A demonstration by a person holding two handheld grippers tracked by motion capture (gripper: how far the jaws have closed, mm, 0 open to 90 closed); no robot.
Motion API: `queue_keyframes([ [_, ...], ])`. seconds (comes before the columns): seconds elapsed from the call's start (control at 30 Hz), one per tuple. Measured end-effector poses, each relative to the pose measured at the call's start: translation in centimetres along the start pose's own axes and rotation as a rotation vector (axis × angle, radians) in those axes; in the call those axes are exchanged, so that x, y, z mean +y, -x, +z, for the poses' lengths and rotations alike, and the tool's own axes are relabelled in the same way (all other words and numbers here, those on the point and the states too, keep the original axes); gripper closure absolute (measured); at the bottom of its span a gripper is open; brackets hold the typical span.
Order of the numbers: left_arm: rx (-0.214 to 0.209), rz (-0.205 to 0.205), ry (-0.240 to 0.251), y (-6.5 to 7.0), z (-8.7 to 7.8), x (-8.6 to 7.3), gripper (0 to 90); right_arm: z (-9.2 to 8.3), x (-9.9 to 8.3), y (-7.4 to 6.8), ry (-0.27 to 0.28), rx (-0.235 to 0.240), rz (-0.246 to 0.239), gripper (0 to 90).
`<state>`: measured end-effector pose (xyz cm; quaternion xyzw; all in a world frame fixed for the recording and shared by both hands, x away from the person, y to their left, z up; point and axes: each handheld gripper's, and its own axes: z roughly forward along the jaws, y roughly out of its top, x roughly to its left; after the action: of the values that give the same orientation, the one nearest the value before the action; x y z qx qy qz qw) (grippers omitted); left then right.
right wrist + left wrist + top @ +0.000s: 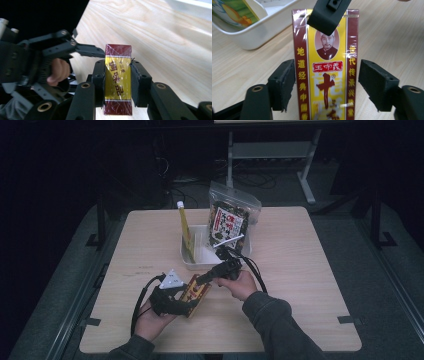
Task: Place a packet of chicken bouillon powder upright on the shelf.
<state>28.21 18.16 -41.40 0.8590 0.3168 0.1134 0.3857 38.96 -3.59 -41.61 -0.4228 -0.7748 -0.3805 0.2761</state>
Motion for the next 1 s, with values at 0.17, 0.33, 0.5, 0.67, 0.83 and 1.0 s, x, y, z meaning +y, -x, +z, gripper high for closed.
queue_keyframes([
  [0.17, 0.009, -0.019, 0.018, -0.3, -0.5, -0.2, 25.6, -0.6, 0.0, 0.0, 0.019, -0.018, -0.003, 67.6],
  [0.33, 0.021, -0.040, 0.021, -0.8, -0.8, -0.5, 23.7, -1.4, 0.0, -0.1, 0.043, -0.041, 0.002, 67.6],
  [0.5, 0.030, -0.058, 0.025, -1.2, -1.1, -0.8, 22.3, -2.2, 0.0, -0.4, 0.058, -0.070, -0.007, 67.6],
  [0.67, 0.049, -0.071, 0.031, -1.4, -1.4, -1.0, 21.1, -3.1, 0.3, -0.9, 0.080, -0.089, -0.021, 67.6],
  [0.83, 0.062, -0.086, 0.034, -1.8, -1.8, -1.3, 20.8, -4.0, 0.5, -1.4, 0.098, -0.106, -0.022, 67.6],
  [1.0, 0.068, -0.095, 0.036, -2.1, -2.0, -1.5, 20.5, -5.1, 0.8, -1.9, 0.121, -0.122, -0.028, 67.6],
])
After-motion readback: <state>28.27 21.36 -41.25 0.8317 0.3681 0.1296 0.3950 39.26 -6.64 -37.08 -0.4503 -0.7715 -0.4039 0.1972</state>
